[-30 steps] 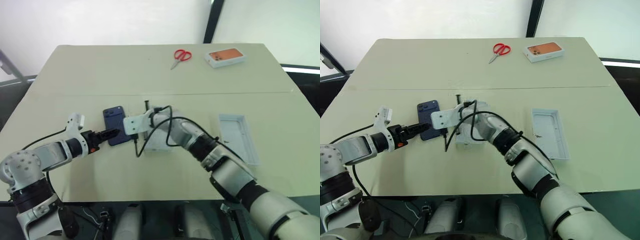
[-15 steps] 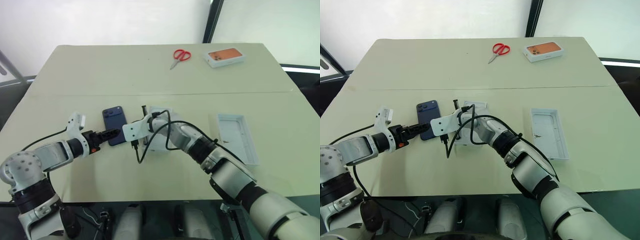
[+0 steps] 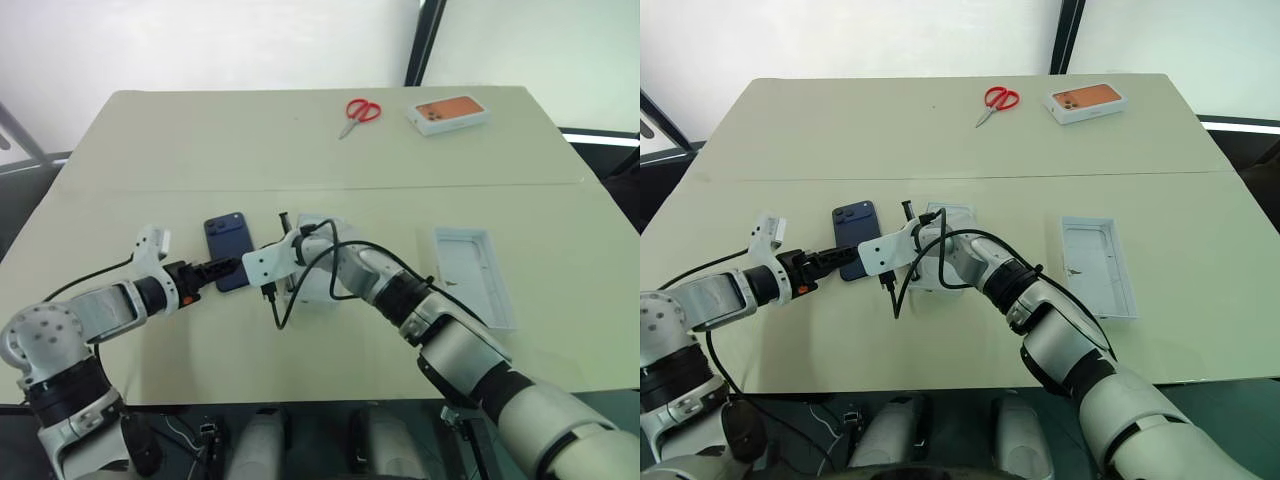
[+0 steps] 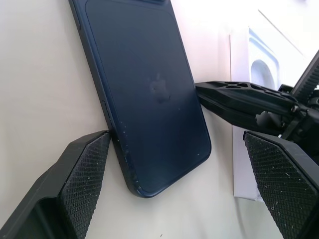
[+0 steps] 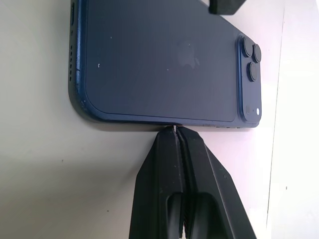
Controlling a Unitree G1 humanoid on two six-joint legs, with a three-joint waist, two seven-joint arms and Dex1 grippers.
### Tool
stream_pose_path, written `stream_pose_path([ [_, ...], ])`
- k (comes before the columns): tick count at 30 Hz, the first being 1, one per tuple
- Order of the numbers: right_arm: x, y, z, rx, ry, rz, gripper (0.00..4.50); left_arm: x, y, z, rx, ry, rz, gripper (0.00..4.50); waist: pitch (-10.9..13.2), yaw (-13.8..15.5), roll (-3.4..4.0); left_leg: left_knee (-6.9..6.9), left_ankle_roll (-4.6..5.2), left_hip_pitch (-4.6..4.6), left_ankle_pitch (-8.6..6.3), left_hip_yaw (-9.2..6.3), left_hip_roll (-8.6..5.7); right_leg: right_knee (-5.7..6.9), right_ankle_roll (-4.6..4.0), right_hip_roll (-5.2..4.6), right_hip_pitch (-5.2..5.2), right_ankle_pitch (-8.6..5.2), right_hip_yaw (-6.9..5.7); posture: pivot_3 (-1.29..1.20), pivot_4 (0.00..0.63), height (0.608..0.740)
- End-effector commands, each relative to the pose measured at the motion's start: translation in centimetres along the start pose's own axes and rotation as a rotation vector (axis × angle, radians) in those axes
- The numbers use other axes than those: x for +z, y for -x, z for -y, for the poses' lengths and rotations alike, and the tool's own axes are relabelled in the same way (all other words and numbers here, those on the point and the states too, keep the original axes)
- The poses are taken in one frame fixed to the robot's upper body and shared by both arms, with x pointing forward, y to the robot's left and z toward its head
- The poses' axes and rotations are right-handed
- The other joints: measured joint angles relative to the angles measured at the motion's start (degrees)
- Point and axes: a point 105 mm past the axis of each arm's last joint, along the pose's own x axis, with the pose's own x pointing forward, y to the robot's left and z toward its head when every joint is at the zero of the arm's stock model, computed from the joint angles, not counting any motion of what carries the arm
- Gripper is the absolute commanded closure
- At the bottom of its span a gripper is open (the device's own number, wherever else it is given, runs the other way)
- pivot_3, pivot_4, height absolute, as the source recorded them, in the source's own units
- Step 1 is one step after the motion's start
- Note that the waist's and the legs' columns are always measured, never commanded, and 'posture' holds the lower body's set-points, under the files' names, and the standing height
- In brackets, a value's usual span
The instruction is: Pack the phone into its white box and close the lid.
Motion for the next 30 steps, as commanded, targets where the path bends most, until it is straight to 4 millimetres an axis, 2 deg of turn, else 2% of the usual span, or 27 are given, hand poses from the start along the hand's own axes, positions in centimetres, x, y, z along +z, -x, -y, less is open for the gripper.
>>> stream_pose_path([
  [1,2.7,-0.5,-0.1,0.011,0.052,0.086,4.44,0.0,-0.5,2.0,-0.112,-0.004,-0.001,0.0,0.0,0.02,0.0,0.0,0.0,0.0,0.0,0.0,0.0,0.0,0.0,0.0,0.0,0.0,0.0,0.0,0.15,0.698],
  [11,2.6,-0.6,-0.5,0.017,0.037,0.086,4.44,0.4,-1.4,3.3,-0.171,0.028,0.018,0.0,-0.01,0.31,-0.01,0.02,0.0,0.0,0.0,-0.02,-0.01,0.0,0.0,0.0,0.03,0.0,-0.02,0.0,0.15,0.698],
  [16,2.5,-0.6,-0.5,0.015,0.03,0.082,4.44,1.0,-1.5,3.0,-0.157,0.057,0.041,0.0,-0.01,0.3,-0.02,0.02,-0.01,0.0,0.0,-0.02,-0.02,0.0,0.0,-0.01,0.04,0.0,-0.02,0.0,0.15,0.698],
  [23,2.5,-0.6,-0.5,0.015,0.026,0.081,4.44,0.6,-2.1,4.6,-0.196,-0.002,0.0,0.0,-0.02,0.14,-0.08,0.03,-0.01,0.0,0.01,-0.02,-0.02,-0.01,0.0,-0.01,0.05,0.0,-0.03,0.0,0.15,0.698],
  [30,2.4,-0.6,-0.6,0.016,0.024,0.081,4.44,1.0,-1.7,3.5,-0.145,0.008,0.009,0.0,-0.02,-1.09,-0.1,-0.2,-0.15,0.0,0.09,0.0,0.05,0.01,-0.01,0.07,-0.09,0.0,0.0,0.0,0.15,0.698],
])
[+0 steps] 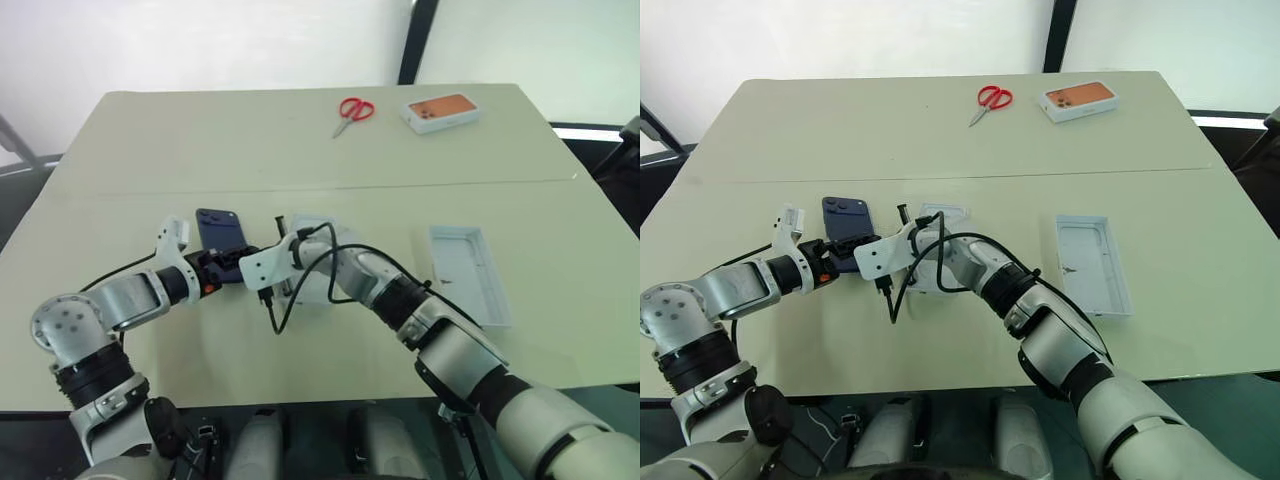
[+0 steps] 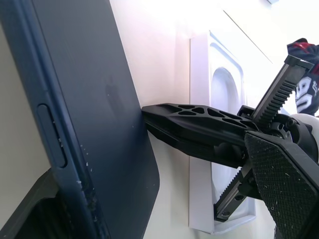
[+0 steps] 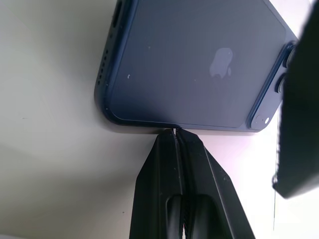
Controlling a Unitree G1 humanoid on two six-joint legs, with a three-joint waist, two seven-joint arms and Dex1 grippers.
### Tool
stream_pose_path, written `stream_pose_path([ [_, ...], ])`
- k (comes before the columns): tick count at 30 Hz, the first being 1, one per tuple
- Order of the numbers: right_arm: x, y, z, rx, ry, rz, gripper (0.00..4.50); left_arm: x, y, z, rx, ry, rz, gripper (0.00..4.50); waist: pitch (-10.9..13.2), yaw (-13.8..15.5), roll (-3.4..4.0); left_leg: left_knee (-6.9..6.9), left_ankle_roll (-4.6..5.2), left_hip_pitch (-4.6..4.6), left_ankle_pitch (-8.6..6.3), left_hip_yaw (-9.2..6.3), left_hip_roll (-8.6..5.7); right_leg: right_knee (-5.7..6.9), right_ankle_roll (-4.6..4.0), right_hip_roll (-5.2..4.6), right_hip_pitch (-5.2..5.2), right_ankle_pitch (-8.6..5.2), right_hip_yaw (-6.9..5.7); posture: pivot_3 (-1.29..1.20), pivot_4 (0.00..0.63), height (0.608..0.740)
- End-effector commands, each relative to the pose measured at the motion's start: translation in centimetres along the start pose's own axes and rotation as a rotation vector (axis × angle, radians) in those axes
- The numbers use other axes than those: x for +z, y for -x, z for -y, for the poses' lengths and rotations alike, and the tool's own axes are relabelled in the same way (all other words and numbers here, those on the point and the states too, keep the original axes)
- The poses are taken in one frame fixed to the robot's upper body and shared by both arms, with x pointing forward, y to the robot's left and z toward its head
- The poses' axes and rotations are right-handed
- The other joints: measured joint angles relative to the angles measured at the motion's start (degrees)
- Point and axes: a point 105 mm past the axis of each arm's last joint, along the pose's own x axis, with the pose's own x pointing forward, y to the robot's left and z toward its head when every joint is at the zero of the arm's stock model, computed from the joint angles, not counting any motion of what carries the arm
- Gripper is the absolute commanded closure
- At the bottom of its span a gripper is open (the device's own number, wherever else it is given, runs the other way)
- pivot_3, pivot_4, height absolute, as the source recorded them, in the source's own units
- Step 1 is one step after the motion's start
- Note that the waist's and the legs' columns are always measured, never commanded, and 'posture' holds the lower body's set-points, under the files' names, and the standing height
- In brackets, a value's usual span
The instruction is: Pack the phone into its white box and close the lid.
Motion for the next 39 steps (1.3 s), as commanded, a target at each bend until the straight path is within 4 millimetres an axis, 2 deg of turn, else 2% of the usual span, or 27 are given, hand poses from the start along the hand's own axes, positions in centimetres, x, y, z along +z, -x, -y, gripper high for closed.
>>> stream_pose_path([
  [1,1.4,-0.4,-0.2,0.013,0.018,0.042,4.44,0.7,0.3,1.4,-0.051,-0.049,0.009,0.0,0.0,-0.09,0.0,0.0,0.0,0.0,0.0,0.0,0.0,0.0,0.0,0.0,0.0,0.0,0.0,0.0,0.15,0.698],
  [10,1.4,-0.4,-0.5,0.017,0.013,0.042,4.44,2.2,1.5,-1.5,0.091,-0.004,0.084,0.0,0.0,-0.29,0.0,-0.05,-0.03,0.0,0.02,-0.01,0.01,0.0,0.0,0.01,-0.05,0.0,0.0,0.0,0.15,0.698],
  [19,1.3,-0.4,-0.7,0.019,0.011,0.042,4.44,2.2,1.2,-1.4,0.077,0.018,0.087,0.0,0.0,-0.27,-0.01,-0.05,-0.04,0.0,0.02,-0.01,0.02,0.0,0.0,0.0,-0.04,0.0,0.0,0.0,0.15,0.698],
  [20,1.3,-0.4,-0.7,0.019,0.011,0.041,4.5,2.1,1.2,-1.3,0.074,0.021,0.089,0.55,0.0,-0.27,-0.01,-0.05,-0.04,0.0,0.02,-0.01,0.02,0.0,0.0,0.0,-0.04,0.0,0.0,0.0,0.15,0.698],
  [22,1.2,-0.3,-0.8,0.02,0.011,0.04,4.5,2.1,1.2,-1.4,0.072,0.031,0.097,1.34,0.0,-0.27,-0.01,-0.05,-0.04,0.0,0.02,-0.01,0.02,0.0,0.0,0.0,-0.04,0.0,0.0,0.0,0.15,0.698],
  [25,1.2,-0.3,-0.8,0.021,0.01,0.038,4.5,2.3,1.4,-1.6,0.076,0.041,0.109,3.0,-0.01,-0.32,-0.01,-0.05,-0.04,0.0,0.02,-0.01,0.02,0.0,0.0,0.0,-0.04,0.0,0.0,0.0,0.15,0.698],
  [26,1.2,-0.2,-0.8,0.022,0.01,0.038,4.5,2.4,1.5,-1.6,0.076,0.044,0.117,3.42,-0.01,-0.33,-0.01,-0.05,-0.04,0.0,0.02,0.0,0.02,0.0,0.0,0.0,-0.05,0.0,0.0,0.0,0.15,0.698],
  [38,1.1,0.2,-0.7,0.015,0.02,0.037,4.5,2.7,1.8,-1.6,0.057,0.078,0.15,3.42,-0.01,-0.25,-0.02,-0.06,-0.04,0.0,0.02,0.0,0.02,0.0,0.0,0.0,-0.05,0.0,0.0,0.0,0.15,0.698],
  [39,1.2,0.3,-0.4,0.009,0.025,0.037,4.5,2.7,1.8,-1.6,0.055,0.08,0.151,3.97,-0.01,-0.25,-0.02,-0.06,-0.04,0.0,0.02,0.0,0.02,0.0,0.0,0.0,-0.05,0.0,0.0,0.0,0.15,0.698],
])
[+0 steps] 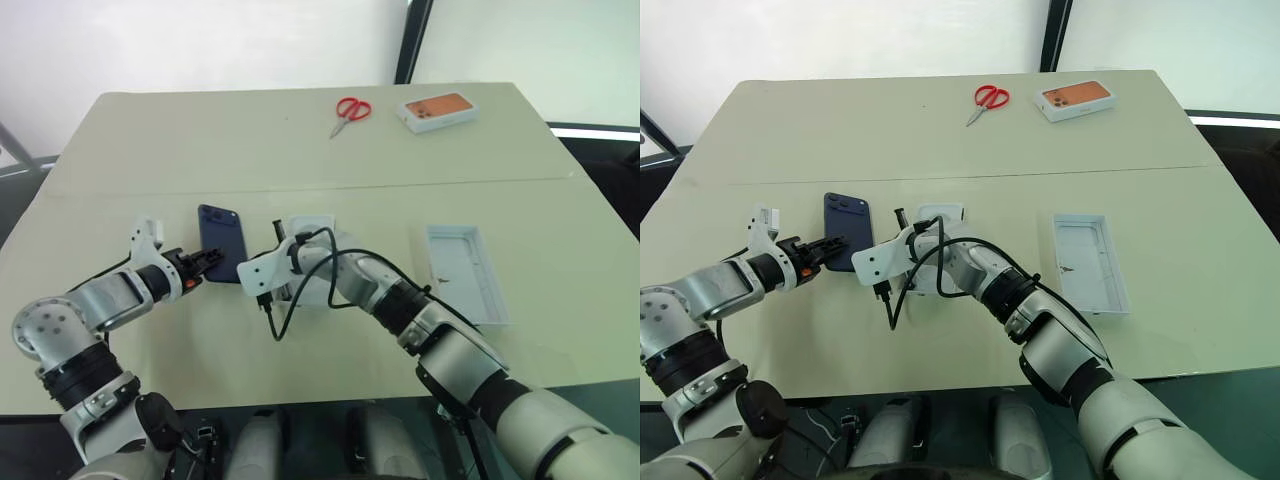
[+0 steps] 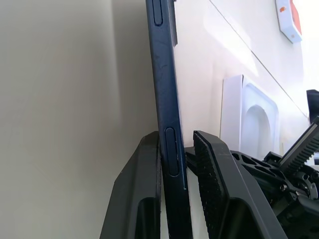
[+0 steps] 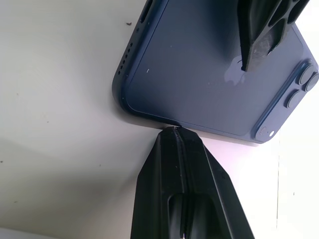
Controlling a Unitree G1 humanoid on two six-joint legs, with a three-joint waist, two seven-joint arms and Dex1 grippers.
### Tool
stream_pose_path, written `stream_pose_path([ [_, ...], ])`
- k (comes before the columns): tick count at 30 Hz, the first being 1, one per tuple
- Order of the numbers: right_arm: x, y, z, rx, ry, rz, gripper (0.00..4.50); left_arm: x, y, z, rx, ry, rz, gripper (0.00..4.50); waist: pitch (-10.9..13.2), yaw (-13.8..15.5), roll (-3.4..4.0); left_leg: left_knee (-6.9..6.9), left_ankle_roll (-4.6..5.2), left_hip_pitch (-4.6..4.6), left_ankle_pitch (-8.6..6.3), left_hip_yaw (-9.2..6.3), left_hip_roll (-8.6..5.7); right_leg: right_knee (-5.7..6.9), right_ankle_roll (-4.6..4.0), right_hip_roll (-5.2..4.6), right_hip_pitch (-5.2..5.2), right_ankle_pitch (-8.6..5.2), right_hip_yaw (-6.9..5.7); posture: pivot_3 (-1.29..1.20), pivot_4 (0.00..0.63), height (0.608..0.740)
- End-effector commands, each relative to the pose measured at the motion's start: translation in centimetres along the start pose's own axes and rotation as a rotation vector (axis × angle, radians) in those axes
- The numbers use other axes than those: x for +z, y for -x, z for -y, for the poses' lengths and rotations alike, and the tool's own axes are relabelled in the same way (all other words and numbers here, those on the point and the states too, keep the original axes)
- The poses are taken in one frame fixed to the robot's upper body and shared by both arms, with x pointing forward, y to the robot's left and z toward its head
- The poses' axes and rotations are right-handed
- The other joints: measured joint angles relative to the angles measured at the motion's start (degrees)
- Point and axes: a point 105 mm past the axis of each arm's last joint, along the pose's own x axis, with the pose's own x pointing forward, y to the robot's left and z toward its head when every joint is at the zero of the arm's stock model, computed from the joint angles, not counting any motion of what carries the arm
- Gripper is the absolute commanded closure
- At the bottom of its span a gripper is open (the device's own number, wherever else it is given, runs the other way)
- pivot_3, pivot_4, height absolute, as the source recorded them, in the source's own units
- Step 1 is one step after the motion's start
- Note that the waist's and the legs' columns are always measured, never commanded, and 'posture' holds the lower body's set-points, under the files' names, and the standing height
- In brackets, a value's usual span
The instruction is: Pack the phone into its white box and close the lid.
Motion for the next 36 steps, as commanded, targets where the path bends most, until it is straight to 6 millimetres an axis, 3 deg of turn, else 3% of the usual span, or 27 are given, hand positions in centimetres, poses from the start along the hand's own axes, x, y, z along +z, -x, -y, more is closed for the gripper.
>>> stream_pose_path([
  [1,0.8,0.3,0.4,-0.006,0.028,0.02,4.5,0.9,0.4,0.9,-0.049,-0.004,0.046,4.29,-0.01,0.02,-0.01,0.0,0.0,0.0,0.0,0.0,0.0,0.0,0.0,0.0,0.0,0.0,0.0,0.0,0.15,0.698],
  [2,0.9,0.6,0.9,-0.018,0.03,0.021,4.5,1.0,0.4,1.0,-0.053,0.0,0.05,4.45,-0.01,0.03,-0.02,0.01,0.0,0.0,0.0,0.0,0.0,0.0,0.0,0.0,0.0,0.0,0.0,0.0,0.15,0.698],
  [10,1.7,3.5,3.4,-0.089,-0.002,0.065,4.5,1.5,0.6,2.1,-0.101,-0.011,0.081,4.45,0.01,0.11,-0.05,-0.01,-0.01,-0.01,0.0,-0.01,0.0,0.01,0.0,0.0,-0.02,0.0,0.0,0.0,0.15,0.698],
  [14,2.0,6.5,4.3,-0.138,-0.12,0.111,4.5,2.2,0.7,3.9,-0.179,-0.013,0.128,4.45,0.02,0.35,-0.06,-0.01,-0.01,-0.02,0.0,-0.01,0.0,-0.01,0.0,-0.01,-0.02,0.0,0.0,0.0,0.15,0.698],
  [17,1.3,9.0,4.5,-0.175,-0.234,0.129,4.5,1.6,0.2,5.4,-0.229,-0.016,0.132,4.45,0.02,1.23,-0.07,0.01,0.0,-0.03,0.0,0.0,0.0,-0.02,0.01,-0.04,0.0,0.01,-0.01,0.0,0.15,0.698],
  [20,-0.9,12.5,3.3,-0.187,-0.365,0.12,4.5,-0.4,-0.9,8.2,-0.301,-0.038,0.102,4.45,0.0,2.16,-0.09,0.02,0.0,-0.03,0.0,0.0,-0.02,-0.04,0.01,-0.06,0.02,0.01,-0.01,0.0,0.15,0.698],
  [24,-3.2,15.8,1.2,-0.191,-0.483,0.099,4.5,-2.9,-2.1,10.8,-0.376,0.01,0.036,4.45,0.01,3.07,-0.13,0.07,0.12,-0.05,-0.07,-0.02,-0.11,-0.25,0.01,-0.14,0.2,0.01,-0.09,0.0,0.15,0.698],
  [31,-6.1,17.6,-1.2,-0.206,-0.584,-0.011,4.5,-7.2,-3.6,12.1,-0.405,0.106,-0.126,4.45,0.02,1.65,-0.11,0.03,0.11,0.03,-0.05,0.05,-0.01,-0.18,-0.02,-0.06,0.17,0.03,0.0,0.0,0.15,0.698],
  [36,-6.8,18.0,-1.6,-0.217,-0.595,-0.046,4.5,-7.7,-4.0,11.7,-0.379,0.11,-0.147,4.45,0.02,1.75,-0.11,0.05,0.11,0.03,-0.04,0.06,-0.01,-0.15,-0.03,0.01,0.17,0.03,0.02,0.0,0.15,0.698],
])
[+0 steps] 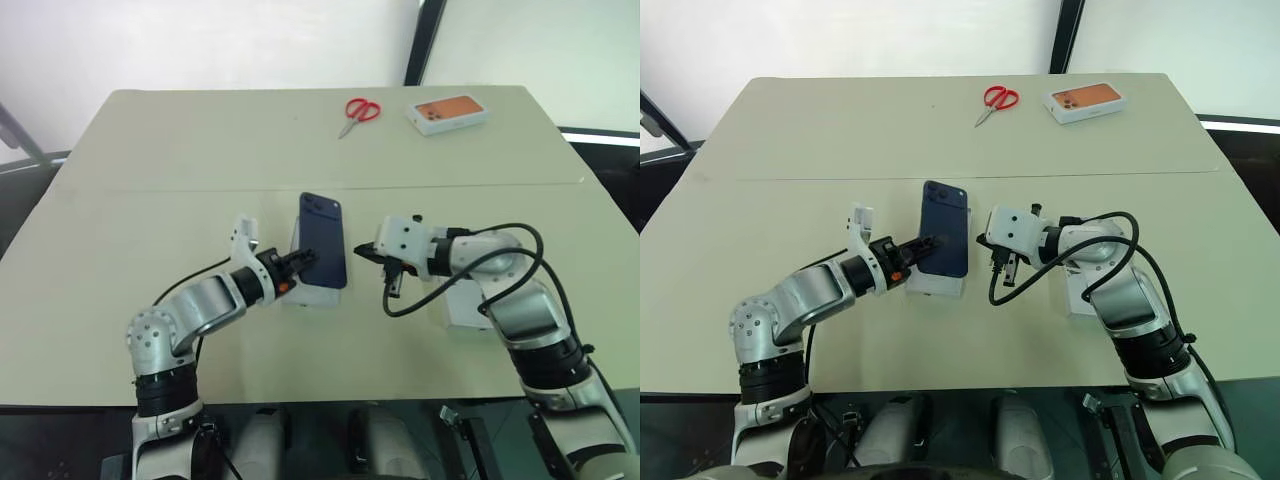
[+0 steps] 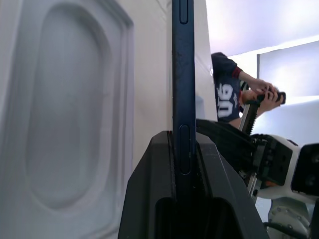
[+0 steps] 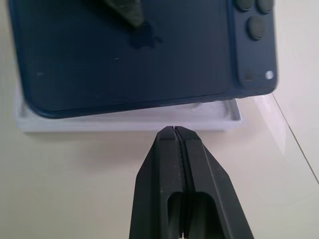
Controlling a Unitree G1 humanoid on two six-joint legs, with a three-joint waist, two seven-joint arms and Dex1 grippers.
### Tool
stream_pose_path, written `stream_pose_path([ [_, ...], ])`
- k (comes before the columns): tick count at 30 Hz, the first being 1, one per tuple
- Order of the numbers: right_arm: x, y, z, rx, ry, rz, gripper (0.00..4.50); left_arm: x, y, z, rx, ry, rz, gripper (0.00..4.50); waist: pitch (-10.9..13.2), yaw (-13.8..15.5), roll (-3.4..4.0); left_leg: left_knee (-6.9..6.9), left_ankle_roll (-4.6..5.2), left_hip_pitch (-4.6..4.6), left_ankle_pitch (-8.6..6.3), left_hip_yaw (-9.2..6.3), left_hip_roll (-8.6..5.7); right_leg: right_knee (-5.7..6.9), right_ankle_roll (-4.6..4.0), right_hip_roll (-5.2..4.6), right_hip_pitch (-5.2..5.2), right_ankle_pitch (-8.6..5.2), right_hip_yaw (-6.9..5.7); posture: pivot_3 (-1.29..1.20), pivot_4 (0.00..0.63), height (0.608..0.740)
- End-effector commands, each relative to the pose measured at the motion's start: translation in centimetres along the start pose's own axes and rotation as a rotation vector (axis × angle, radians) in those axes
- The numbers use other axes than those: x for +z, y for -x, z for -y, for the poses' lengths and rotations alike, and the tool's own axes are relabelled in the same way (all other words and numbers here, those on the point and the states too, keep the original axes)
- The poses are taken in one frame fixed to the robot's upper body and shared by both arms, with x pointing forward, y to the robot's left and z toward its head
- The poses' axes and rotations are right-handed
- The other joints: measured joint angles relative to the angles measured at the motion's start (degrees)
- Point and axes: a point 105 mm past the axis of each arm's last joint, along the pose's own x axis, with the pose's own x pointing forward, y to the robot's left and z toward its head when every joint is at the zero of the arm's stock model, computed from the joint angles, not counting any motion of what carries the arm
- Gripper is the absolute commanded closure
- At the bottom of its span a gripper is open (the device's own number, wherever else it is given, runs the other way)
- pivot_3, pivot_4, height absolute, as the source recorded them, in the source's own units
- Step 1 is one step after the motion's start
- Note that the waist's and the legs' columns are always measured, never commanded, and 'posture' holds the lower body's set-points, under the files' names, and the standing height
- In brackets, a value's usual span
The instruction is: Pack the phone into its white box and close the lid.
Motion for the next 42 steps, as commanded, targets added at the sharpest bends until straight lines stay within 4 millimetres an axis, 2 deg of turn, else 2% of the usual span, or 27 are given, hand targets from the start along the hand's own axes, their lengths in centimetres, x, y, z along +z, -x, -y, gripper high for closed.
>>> stream_pose_path([
  [1,0.7,0.8,0.6,-0.037,0.02,0.022,4.5,0.8,0.2,1.0,-0.048,0.001,0.027,4.45,0.0,0.09,0.0,0.0,0.0,0.0,0.0,0.0,0.0,0.0,0.0,-0.01,0.01,0.0,0.0,0.0,0.15,0.698],
  [6,-0.4,1.4,0.5,-0.044,-0.008,0.003,4.5,1.5,0.3,0.2,-0.021,0.0,0.003,4.45,0.0,0.21,0.0,0.0,0.01,-0.02,0.0,-0.03,-0.03,-0.06,0.0,-0.04,0.04,0.0,-0.01,0.0,0.15,0.698],
  [13,-1.1,1.7,0.6,-0.051,-0.02,-0.012,4.5,1.5,-0.2,-0.2,0.003,-0.038,-0.066,4.45,0.0,0.19,0.0,0.01,0.03,-0.02,0.0,-0.06,-0.04,-0.07,0.01,-0.05,0.05,-0.01,-0.03,0.0,0.15,0.698],
  [21,-1.2,1.9,0.6,-0.058,-0.021,-0.017,4.5,1.3,-0.9,-0.1,0.002,-0.059,-0.104,4.45,0.0,0.07,0.0,0.0,0.03,-0.02,0.0,-0.05,-0.03,-0.07,0.01,-0.05,0.05,-0.01,-0.03,0.0,0.15,0.698],
  [29,-1.2,1.9,0.5,-0.055,-0.019,-0.016,4.5,1.8,-0.5,-0.3,0.013,-0.068,-0.088,4.45,0.0,0.12,0.0,0.01,0.03,-0.02,0.0,-0.05,-0.03,-0.07,0.01,-0.06,0.05,-0.01,-0.02,0.0,0.15,0.698],
  [41,-1.1,1.6,0.6,-0.052,-0.015,-0.014,4.5,1.3,-0.6,-0.7,0.026,-0.076,-0.106,4.45,0.0,0.13,0.0,0.01,0.03,-0.02,0.0,-0.05,-0.03,-0.07,0.01,-0.06,0.05,-0.01,-0.02,0.0,0.15,0.698],
  [42,-1.1,1.6,0.6,-0.053,-0.015,-0.015,4.5,1.3,-0.6,-0.7,0.025,-0.078,-0.107,4.01,0.0,0.11,0.0,0.01,0.03,-0.02,0.0,-0.05,-0.03,-0.07,0.01,-0.06,0.05,-0.01,-0.02,0.0,0.15,0.698],
])
